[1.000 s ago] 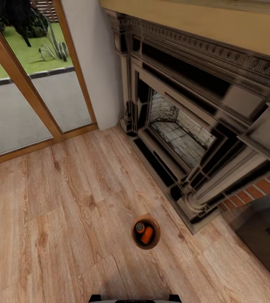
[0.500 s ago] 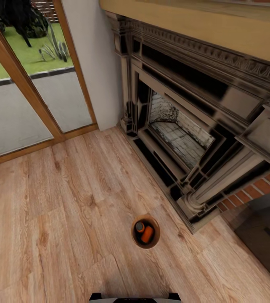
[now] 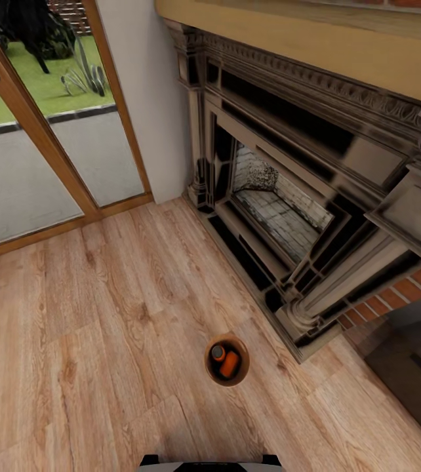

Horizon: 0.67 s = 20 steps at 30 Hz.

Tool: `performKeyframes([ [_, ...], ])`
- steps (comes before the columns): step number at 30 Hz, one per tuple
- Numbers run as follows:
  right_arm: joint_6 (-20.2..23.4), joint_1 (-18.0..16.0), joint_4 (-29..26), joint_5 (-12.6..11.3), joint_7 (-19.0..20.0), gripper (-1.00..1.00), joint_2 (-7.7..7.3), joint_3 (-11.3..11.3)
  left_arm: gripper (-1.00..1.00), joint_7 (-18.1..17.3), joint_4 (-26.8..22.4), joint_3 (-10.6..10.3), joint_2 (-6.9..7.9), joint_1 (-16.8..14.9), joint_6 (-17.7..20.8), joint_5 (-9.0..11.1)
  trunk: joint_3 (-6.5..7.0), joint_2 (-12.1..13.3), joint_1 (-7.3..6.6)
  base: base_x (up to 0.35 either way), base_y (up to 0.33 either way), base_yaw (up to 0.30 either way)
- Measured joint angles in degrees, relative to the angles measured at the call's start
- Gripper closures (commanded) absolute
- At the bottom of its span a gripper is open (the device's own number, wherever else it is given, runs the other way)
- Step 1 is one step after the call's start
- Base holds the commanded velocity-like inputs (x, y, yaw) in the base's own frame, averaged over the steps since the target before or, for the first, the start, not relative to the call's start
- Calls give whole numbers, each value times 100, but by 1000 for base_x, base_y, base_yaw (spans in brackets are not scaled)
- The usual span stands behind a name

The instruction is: Put the three can of soda from the living room inside the tash can in the kitchen.

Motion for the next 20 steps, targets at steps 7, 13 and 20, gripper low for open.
performKeyframes([
  [7, 0, 0, 1, 0, 0, -100, 0, 4, -100, 11, -8, 10, -3, 0, 1, 12, 0, 0, 0, 0, 0, 0],
  [13, 0, 0, 1, 0, 1, -100, 0, 4, -100, 13, -4, 12, -37, 0, 1, 9, 0, 0, 0, 0, 0, 0],
  [20, 0, 0, 1, 0, 0, -100, 0, 3, -100, 14, -5, 11, -82, 0, -2, 9, 0, 0, 0, 0, 0, 0],
])
